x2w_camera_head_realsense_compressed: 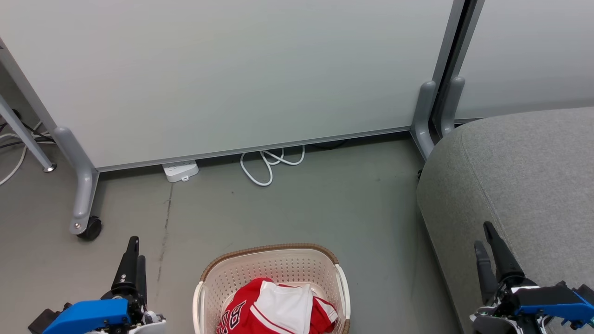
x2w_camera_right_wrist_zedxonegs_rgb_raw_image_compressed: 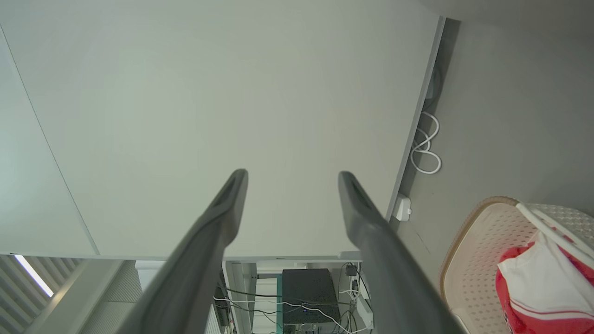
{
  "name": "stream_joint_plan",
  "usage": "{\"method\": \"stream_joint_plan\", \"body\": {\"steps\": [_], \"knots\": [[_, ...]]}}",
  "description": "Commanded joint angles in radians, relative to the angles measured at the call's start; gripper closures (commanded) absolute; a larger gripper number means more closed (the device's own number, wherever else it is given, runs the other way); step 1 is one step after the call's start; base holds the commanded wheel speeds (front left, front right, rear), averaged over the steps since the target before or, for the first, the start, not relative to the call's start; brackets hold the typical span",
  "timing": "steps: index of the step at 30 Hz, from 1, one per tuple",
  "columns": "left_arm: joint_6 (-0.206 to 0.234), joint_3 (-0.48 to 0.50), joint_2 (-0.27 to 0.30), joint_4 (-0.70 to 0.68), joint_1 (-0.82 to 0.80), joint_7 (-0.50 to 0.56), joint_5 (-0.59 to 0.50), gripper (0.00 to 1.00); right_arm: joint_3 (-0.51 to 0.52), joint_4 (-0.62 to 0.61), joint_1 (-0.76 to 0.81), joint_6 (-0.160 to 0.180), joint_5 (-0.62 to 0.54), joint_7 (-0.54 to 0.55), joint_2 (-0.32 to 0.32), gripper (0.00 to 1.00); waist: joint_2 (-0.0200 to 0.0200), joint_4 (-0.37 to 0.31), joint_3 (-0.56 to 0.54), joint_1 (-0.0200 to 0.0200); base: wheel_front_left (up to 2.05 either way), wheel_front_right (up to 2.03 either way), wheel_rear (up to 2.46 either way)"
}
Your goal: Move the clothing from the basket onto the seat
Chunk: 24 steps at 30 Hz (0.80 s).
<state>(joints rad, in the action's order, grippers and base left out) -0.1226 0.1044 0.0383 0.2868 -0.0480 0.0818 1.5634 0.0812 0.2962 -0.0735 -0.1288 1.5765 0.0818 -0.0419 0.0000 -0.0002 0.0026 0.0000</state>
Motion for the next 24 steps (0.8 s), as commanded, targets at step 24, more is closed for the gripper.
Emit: {"method": "stream_joint_plan", "body": {"steps": [24], "knots": [[0.066,-0.078,0.020,-0.081,0.003,-0.110,-0.539,0.00,-0.057,-0.021,-0.040,-0.001,-0.527,-0.110,-0.006,0.00,0.0000,0.006,0.001,0.0000,0.00,0.00,0.00]]}}
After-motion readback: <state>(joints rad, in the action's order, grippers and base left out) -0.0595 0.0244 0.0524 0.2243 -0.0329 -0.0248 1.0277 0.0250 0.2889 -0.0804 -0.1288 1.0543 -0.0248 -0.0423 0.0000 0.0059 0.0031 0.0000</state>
